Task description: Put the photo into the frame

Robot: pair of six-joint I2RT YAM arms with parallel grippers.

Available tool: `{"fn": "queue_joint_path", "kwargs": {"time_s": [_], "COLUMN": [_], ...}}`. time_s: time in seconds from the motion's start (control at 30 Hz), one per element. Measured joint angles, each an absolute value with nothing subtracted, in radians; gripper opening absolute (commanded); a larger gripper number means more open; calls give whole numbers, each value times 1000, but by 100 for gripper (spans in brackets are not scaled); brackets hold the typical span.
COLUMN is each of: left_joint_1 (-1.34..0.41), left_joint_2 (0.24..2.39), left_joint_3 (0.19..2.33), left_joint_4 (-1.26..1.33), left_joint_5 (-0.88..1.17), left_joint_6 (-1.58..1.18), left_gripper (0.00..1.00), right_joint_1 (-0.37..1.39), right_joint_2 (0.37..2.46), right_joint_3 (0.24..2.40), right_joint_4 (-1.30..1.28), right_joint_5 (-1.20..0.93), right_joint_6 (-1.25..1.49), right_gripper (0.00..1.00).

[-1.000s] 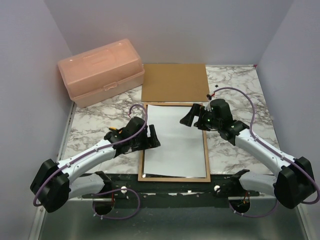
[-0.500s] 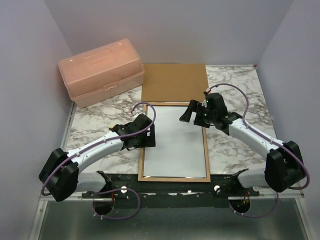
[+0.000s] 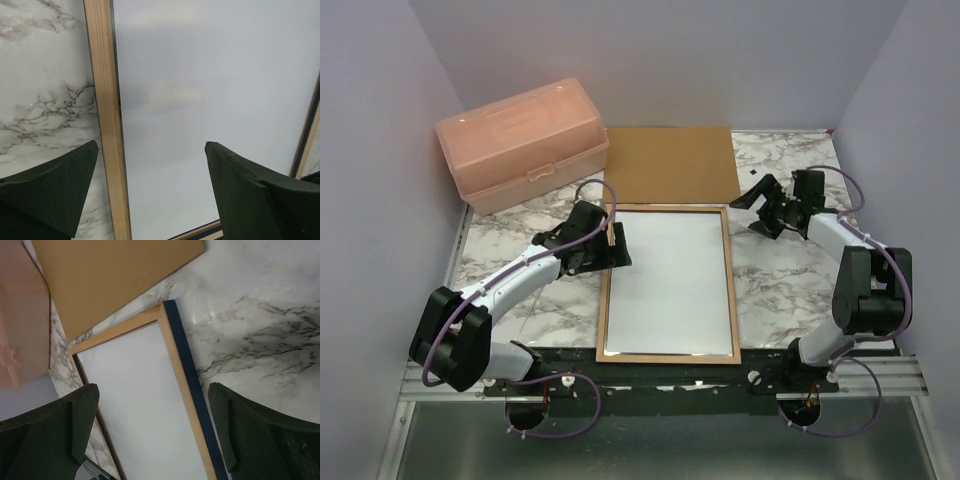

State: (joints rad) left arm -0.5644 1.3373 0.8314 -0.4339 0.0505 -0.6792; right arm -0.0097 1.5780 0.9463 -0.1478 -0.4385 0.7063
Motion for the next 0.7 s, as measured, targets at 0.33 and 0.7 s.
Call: {"fn": "queue_joint_path", "kwargs": {"time_s": [0.33,0.7], "left_joint_1": [-363,-296], "left_joint_2": [1308,1177], "left_joint_3": [827,838], "left_joint_4": [-302,-177], "left_joint_5": [254,311], "left_joint_6": [-676,-688], "left_gripper": [91,90], "right_joint_1": [-92,-90], "right_joint_2": [1779,1926], "right_joint_3": [926,1018], "right_joint_4": [89,229], "right_joint_5": [-506,-460], "right_joint_6": [910,1076], "right_gripper": [100,100]}}
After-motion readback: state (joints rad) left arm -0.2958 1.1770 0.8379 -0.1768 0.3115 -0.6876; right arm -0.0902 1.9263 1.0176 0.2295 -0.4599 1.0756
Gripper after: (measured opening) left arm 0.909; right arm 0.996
